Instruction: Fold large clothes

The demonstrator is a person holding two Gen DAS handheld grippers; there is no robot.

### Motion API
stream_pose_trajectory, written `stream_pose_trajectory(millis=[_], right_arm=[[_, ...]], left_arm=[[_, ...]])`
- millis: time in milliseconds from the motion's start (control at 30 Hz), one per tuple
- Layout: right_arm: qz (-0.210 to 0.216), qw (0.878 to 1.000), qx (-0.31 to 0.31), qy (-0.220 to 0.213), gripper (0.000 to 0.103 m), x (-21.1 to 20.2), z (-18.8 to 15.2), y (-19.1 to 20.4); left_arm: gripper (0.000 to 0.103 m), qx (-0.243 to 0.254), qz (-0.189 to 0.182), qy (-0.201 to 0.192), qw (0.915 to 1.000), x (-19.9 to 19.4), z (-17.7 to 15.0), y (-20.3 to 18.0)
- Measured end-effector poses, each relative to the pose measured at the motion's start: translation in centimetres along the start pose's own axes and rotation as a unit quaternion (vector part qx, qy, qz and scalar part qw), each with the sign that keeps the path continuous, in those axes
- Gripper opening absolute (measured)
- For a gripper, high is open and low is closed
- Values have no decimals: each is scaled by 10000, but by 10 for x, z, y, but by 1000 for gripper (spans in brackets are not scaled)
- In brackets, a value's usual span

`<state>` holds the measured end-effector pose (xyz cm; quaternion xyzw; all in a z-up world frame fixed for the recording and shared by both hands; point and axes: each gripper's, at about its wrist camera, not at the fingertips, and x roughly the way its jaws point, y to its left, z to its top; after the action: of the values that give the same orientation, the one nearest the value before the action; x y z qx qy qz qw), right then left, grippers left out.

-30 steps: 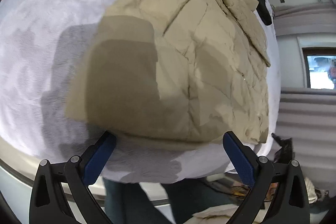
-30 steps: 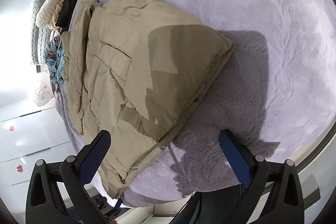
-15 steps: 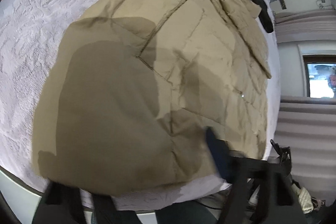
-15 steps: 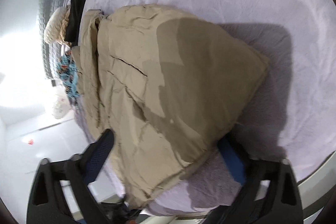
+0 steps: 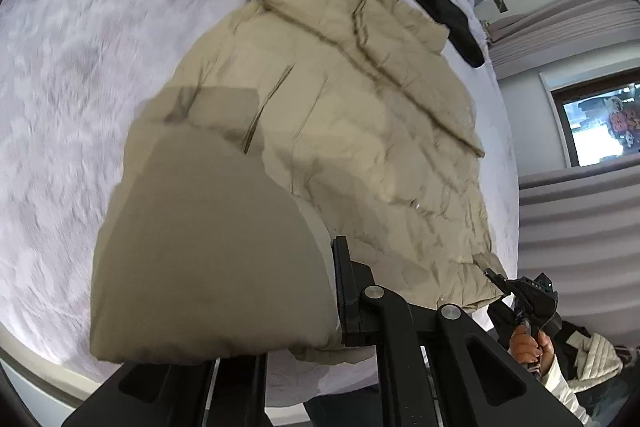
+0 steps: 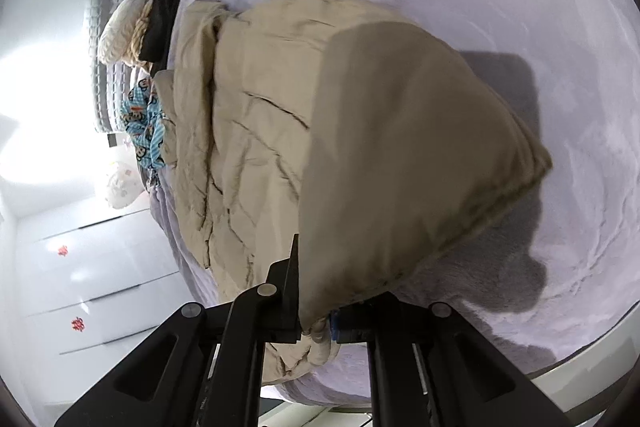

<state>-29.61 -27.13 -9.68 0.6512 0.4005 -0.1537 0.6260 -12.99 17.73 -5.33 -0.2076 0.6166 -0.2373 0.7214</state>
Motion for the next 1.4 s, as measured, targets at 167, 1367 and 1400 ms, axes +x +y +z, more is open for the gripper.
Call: stream_pose_trajectory(millis=[167,1367,1400], right_arm=[[32,9995,-312,31,10,-3,14,33],[-263,9778,-2055,312,9,231,255,247],[-247,9777,-2065,285,9,233,255,246]], left_arm=[[13,145,5,-282,9995,-20,28,-21],[13,517,1715,-1012,9786,161,336,-62],[14,442,1635,-1031,9801,164,337,-60]])
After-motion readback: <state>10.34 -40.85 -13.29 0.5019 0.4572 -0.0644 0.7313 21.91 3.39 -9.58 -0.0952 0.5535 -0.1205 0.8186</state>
